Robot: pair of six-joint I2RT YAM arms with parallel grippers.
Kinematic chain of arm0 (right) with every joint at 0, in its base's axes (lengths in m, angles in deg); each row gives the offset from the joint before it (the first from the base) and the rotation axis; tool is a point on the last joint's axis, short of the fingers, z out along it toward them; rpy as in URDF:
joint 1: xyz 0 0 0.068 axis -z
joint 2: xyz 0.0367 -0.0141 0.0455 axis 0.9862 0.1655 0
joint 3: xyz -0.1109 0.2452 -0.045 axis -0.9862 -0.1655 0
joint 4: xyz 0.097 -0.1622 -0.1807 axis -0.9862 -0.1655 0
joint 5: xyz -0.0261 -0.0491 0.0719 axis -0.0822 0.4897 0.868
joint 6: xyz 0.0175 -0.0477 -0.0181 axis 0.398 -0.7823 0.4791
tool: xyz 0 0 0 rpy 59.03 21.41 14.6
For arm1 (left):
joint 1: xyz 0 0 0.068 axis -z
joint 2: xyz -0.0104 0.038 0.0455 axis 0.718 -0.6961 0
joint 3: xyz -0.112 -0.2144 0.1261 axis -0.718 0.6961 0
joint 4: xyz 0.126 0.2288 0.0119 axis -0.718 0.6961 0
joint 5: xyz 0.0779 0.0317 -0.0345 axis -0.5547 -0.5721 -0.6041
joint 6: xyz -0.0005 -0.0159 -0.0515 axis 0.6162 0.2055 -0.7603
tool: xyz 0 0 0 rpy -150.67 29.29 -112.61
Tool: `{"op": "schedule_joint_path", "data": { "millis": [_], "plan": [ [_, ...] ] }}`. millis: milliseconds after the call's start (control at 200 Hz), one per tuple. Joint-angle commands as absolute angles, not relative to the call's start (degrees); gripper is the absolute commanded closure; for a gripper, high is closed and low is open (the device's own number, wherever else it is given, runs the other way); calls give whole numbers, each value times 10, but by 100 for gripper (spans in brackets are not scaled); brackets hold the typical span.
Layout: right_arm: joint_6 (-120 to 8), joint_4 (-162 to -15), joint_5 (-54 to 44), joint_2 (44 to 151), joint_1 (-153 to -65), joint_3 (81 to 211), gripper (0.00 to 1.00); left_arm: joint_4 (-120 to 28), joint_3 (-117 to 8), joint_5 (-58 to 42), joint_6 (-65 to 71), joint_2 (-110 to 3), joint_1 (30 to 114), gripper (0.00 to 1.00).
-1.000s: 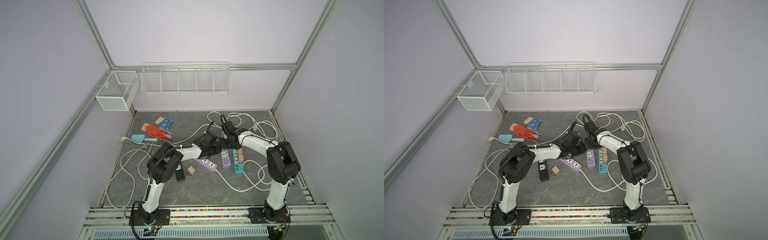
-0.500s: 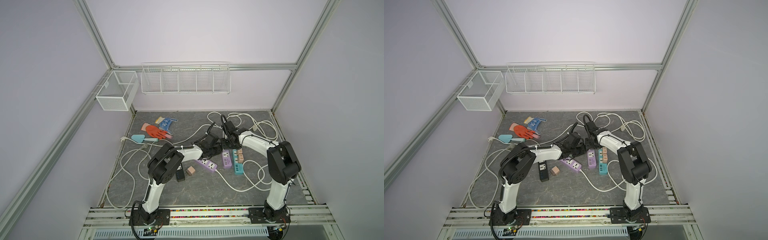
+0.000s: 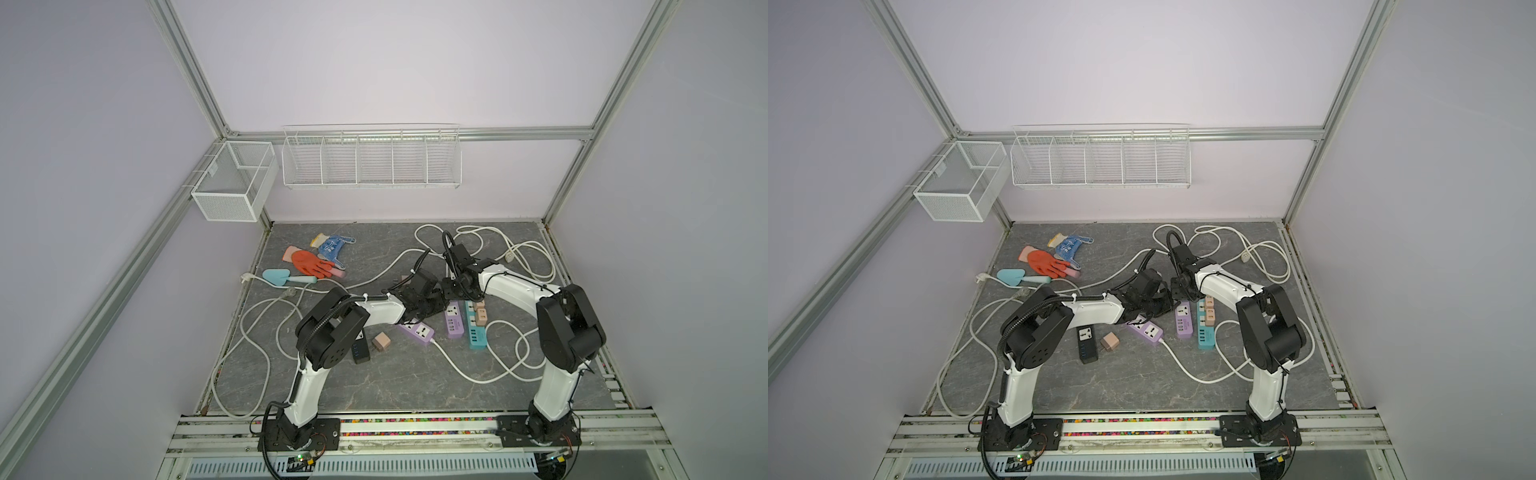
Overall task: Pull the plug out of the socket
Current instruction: 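Tug the teal adapter away from the purple strip with the right gripper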
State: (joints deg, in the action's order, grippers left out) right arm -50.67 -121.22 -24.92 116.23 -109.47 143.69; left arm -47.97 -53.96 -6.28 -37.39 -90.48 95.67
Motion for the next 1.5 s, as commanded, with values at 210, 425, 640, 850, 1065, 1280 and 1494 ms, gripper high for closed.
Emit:
{"op": "schedule_joint_path", "data": {
  "millis": [210, 425, 640, 850, 1065, 1280, 1494],
  "plan": [
    [-502, -1205, -235, 1153, -1127, 1461, 90, -453, -473, -78, -383, -917, 971, 72],
    [-504, -1213, -224, 1144, -1102, 1455, 90, -435, -477, -84, -376, -916, 971, 72],
    [-495, -1201, -211, 1151, -1124, 1451, 90, -425, -476, -94, -374, -916, 970, 72],
    [-505, -1214, -230, 1136, -1103, 1451, 90, -419, -477, -95, -373, -917, 970, 72],
    [-494, -1198, -201, 1139, -1103, 1444, 90, -414, -483, -94, -376, -927, 970, 72],
    [-500, -1206, -206, 1138, -1098, 1448, 90, -407, -481, -99, -374, -926, 970, 72],
    [-489, -1190, -201, 1110, -1087, 1422, 90, -412, -476, -98, -376, -923, 970, 72]
  ]
}}
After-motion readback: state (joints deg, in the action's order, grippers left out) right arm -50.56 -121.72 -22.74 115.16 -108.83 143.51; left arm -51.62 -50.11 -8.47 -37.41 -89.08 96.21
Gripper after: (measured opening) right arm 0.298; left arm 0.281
